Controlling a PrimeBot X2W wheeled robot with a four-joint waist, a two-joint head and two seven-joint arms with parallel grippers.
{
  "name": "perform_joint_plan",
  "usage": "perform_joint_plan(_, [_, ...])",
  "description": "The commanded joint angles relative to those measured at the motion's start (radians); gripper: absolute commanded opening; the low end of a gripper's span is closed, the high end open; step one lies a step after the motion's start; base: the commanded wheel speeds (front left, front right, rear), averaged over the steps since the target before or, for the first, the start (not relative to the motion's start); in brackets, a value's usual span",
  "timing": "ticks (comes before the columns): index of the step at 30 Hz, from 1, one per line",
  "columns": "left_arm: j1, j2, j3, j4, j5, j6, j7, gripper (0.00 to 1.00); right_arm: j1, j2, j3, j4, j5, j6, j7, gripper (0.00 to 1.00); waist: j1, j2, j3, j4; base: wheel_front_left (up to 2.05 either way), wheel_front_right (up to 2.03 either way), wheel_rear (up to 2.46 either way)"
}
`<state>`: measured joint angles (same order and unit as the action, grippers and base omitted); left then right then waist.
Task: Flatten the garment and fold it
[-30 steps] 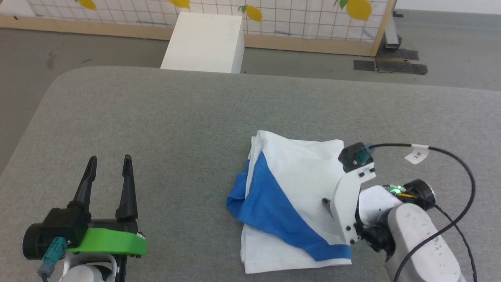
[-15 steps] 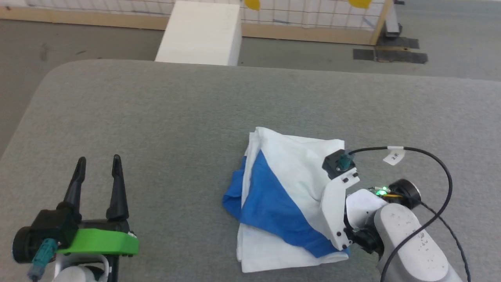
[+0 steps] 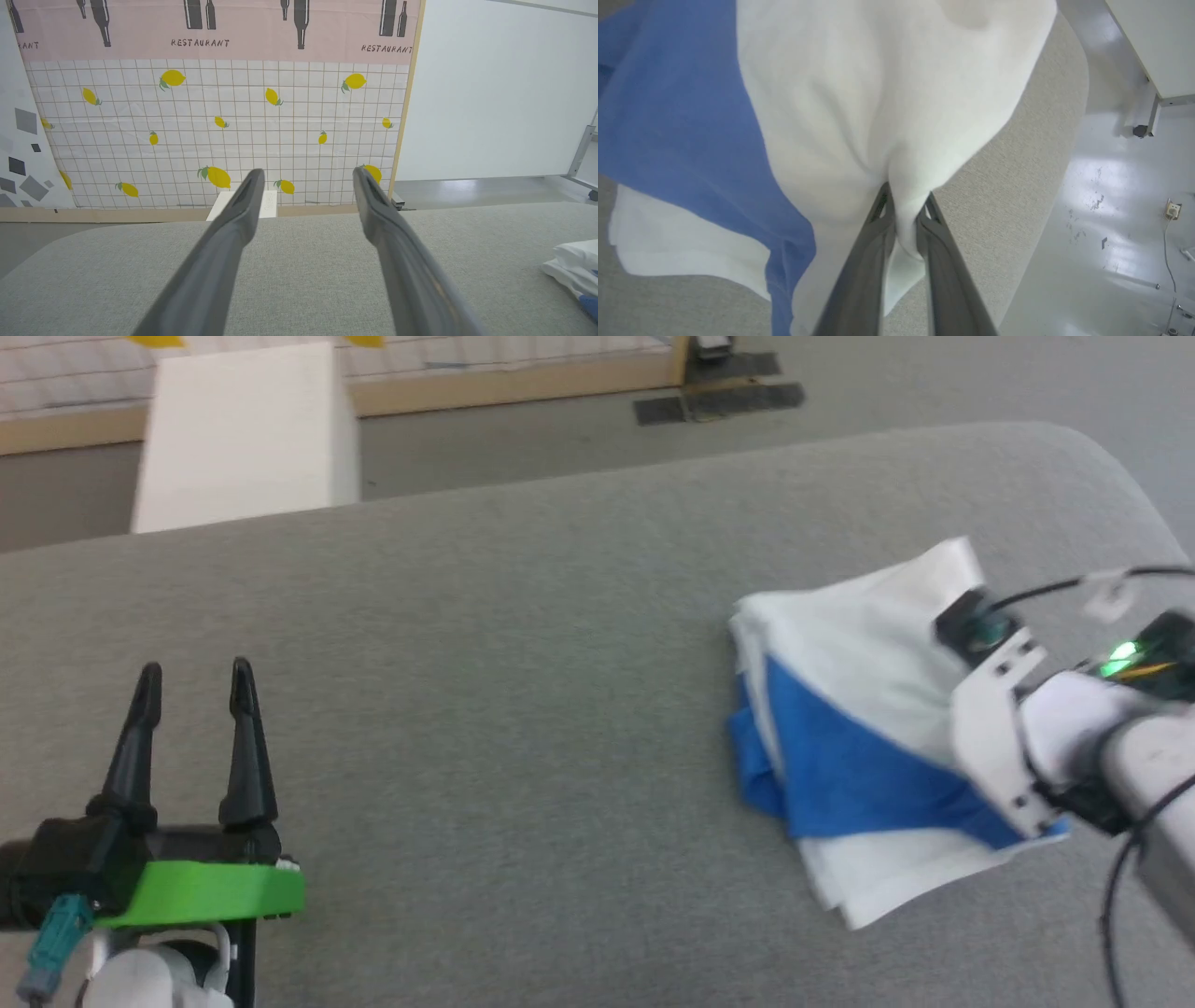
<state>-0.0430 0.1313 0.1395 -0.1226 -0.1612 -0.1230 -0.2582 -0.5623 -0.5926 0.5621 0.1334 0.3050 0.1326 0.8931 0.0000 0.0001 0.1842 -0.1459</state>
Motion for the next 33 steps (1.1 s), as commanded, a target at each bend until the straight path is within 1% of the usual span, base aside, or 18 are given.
perform_joint_plan(1, [-0.027, 0.020, -0.006, -0.013, -0.005, -0.005, -0.004, 1.00, -0.027, -0.030, -0.017, -0.005, 0.004, -0.002, -0.007, 0.00, 0.0000, -0.0001, 0.122, -0.106, 0.00, 0.00, 0.00])
perform_joint_plan(5, [-0.053, 0.061, -0.012, -0.038, -0.012, -0.006, -0.004, 1.00, -0.053, -0.107, -0.071, 0.009, -0.011, -0.002, -0.026, 0.00, 0.0000, -0.0001, 0.204, -0.109, 0.00, 0.00, 0.00])
perform_joint_plan(9, [-0.068, 0.106, -0.006, -0.055, -0.020, -0.006, -0.003, 1.00, -0.067, -0.153, -0.153, 0.052, -0.044, -0.002, -0.067, 0.00, 0.0000, -0.0001, 0.278, -0.095, 0.00, 0.00, 0.00])
perform_joint_plan(11, [-0.075, 0.126, -0.003, -0.063, -0.025, -0.007, -0.002, 1.00, -0.074, -0.160, -0.205, 0.084, -0.069, -0.002, -0.086, 0.00, 0.0000, -0.0001, 0.308, -0.085, 0.00, 0.00, 0.00])
perform_joint_plan(15, [-0.091, 0.156, 0.002, -0.077, -0.035, -0.007, 0.004, 1.00, -0.076, -0.139, -0.335, 0.144, -0.141, -0.002, -0.111, 0.00, 0.0000, -0.0001, 0.358, -0.060, 0.00, 0.00, 0.00])
perform_joint_plan(20, [-0.100, 0.176, 0.004, -0.082, -0.043, -0.007, 0.005, 1.00, -0.059, -0.079, -0.493, 0.183, -0.248, -0.002, -0.151, 0.00, 0.0000, -0.0001, 0.386, -0.038, 0.00, 0.00, 0.00])
perform_joint_plan(21, [-0.101, 0.178, 0.004, -0.081, -0.044, -0.007, 0.005, 1.00, -0.054, -0.070, -0.512, 0.189, -0.265, -0.002, -0.154, 0.10, 0.0000, -0.0001, 0.387, -0.036, 0.00, 0.00, 0.00])
perform_joint_plan(22, [-0.101, 0.179, 0.004, -0.079, -0.046, -0.007, 0.004, 1.00, -0.051, -0.058, -0.539, 0.192, -0.283, -0.002, -0.163, 0.47, 0.0000, -0.0001, 0.387, -0.034, 0.00, 0.00, 0.00])
perform_joint_plan(23, [-0.102, 0.180, 0.004, -0.076, -0.047, -0.007, 0.004, 1.00, -0.048, -0.052, -0.559, 0.192, -0.304, -0.002, -0.177, 1.00, 0.0000, -0.0001, 0.384, -0.032, 0.00, 0.00, 0.00])
perform_joint_plan(25, [-0.101, 0.178, 0.001, -0.068, -0.048, -0.006, 0.003, 1.00, -0.039, -0.037, -0.593, 0.203, -0.334, -0.002, -0.189, 1.00, 0.0000, -0.0001, 0.370, -0.030, 0.00, 0.00, 0.00])
perform_joint_plan(29, [-0.102, 0.163, -0.010, -0.047, -0.051, -0.004, 0.001, 1.00, -0.052, 0.026, -0.717, 0.187, -0.325, -0.002, -0.292, 1.00, 0.0000, -0.0001, 0.317, -0.024, 0.00, 0.00, 0.00])
perform_joint_plan(33, [-0.097, 0.140, -0.015, -0.024, -0.054, 0.006, -0.001, 1.00, -0.099, 0.060, -0.721, 0.123, -0.306, -0.002, -0.426, 1.00, 0.0000, -0.0001, 0.239, -0.021, 0.00, 0.00, 0.00])
